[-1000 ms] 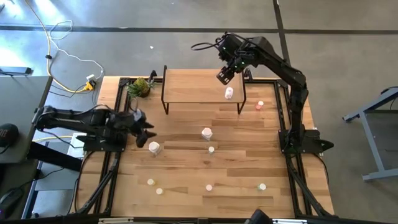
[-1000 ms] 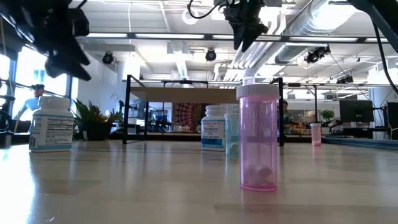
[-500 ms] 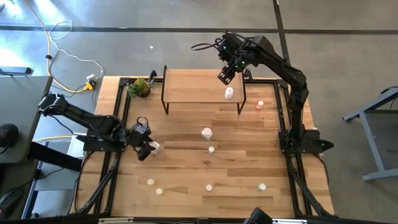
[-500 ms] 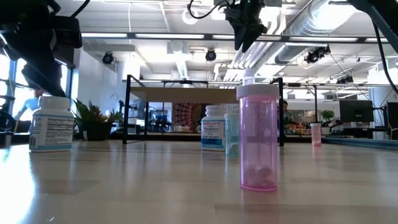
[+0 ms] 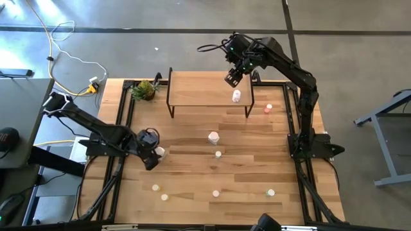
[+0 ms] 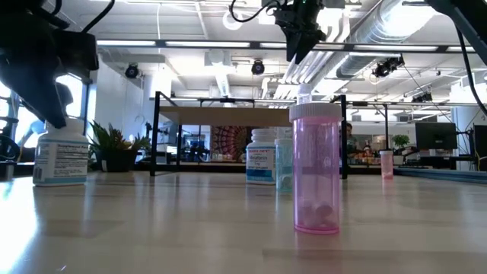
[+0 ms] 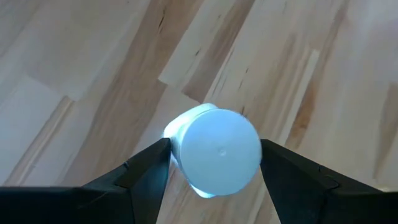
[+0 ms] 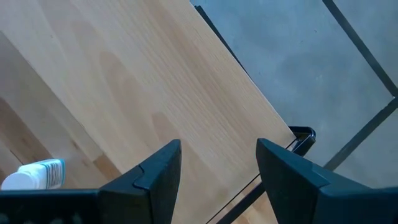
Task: Pick and place medicine bottles onto shelf by color
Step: Put the left white pill bottle on the shelf
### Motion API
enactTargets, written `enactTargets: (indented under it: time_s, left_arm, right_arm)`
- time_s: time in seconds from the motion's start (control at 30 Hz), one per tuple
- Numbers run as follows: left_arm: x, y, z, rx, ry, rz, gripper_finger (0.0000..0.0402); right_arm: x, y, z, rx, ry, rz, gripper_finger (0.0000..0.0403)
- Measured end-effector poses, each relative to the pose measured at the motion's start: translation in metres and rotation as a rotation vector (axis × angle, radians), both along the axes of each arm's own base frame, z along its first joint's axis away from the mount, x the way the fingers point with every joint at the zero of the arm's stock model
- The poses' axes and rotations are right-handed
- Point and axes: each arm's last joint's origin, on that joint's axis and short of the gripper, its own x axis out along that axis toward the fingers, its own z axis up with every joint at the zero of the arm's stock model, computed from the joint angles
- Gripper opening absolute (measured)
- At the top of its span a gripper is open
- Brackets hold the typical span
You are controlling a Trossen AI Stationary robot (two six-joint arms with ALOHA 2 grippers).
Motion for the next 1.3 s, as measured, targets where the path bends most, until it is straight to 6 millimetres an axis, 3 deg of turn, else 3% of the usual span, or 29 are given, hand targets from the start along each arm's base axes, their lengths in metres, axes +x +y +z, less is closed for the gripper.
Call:
enactTargets:
  time_s: [0.23, 0.6, 0.9, 1.1, 1.3]
  left_arm:
    - [0.004, -0.001, -0.008, 0.026, 0.039, 0.036, 0.0230]
    - [0.007, -0.001, -0.007, 0.032, 0.014, 0.025, 0.0169]
    - [0.008, -0.001, -0.004, 0.040, -0.012, 0.019, 0.0163]
    - [0.016, 0.010, 0.023, 0.155, -0.110, 0.034, 0.0162]
    - [0.028, 0.034, 0.059, 0.286, -0.155, 0.054, 0.0162]
  right_arm:
    - [0.000, 0.000, 0.000, 0.000, -0.001, 0.000, 0.0199]
    - [0.000, 0.000, 0.000, 0.002, -0.003, -0.006, 0.0199]
    - [0.000, 0.000, 0.000, 0.002, -0.004, -0.008, 0.0199]
    - [0.000, 0.000, 0.000, 0.001, -0.005, -0.008, 0.0199]
    - [0.000, 0.000, 0.000, 0.001, -0.005, -0.008, 0.0199]
